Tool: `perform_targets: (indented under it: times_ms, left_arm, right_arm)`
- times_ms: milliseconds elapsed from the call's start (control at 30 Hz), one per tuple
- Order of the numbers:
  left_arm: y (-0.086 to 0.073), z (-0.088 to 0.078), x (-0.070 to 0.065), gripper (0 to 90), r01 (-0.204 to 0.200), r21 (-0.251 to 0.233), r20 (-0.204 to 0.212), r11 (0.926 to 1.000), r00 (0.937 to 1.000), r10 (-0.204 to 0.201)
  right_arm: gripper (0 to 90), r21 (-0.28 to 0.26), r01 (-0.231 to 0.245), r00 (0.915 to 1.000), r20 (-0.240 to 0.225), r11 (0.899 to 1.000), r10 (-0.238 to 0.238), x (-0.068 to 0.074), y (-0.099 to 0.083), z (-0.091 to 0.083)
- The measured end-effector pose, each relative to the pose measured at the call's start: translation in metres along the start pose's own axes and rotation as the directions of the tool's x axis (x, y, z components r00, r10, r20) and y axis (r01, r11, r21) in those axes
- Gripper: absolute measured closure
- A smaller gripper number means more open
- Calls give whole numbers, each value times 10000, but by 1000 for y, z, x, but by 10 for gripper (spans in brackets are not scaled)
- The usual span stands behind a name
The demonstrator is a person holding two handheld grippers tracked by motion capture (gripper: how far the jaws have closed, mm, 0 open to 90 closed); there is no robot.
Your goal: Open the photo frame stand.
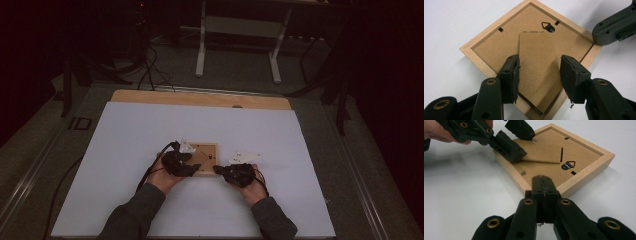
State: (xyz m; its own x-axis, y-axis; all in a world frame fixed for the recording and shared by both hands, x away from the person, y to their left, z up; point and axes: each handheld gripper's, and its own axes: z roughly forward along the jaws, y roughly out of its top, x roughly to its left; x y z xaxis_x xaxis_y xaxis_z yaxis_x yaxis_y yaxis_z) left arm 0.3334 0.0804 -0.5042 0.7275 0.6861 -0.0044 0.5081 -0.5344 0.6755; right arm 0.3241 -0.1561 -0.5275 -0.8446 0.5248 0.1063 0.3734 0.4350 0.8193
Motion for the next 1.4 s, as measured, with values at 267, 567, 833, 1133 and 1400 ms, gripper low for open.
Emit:
perform_targets:
  times_ms: [267, 567, 833, 1133, 1400]
  left_arm:
    - [10, -6, -1, 515, 16, -124, -109, 9999, 9999, -18]
    - [27, -12, -1, 516, 31, -341, -200, 9994, 9998, -38]
    - [28, -10, -2, 653, 3, -425, -351, 9991, 9994, -18]
    - [27, -21, 8, 495, 614, -813, -26, 9948, 9981, -618]
    - [20, -24, 17, 392, 1413, -878, 461, 9861, 9894, -1377]
  right_arm:
    - [900, 150, 149, 9999, 15, 9998, -149, 0, 2, 0]
    - [900, 165, 187, 9998, 20, 9997, -187, 0, 3, 1]
    - [900, 156, 168, 9999, 3, 9997, -168, 0, 2, 1]
    - [900, 109, 155, 9999, -27, 9998, -155, -1, 2, 1]
    - [900, 113, 61, 10000, -42, 9999, -60, -1, 2, 0]
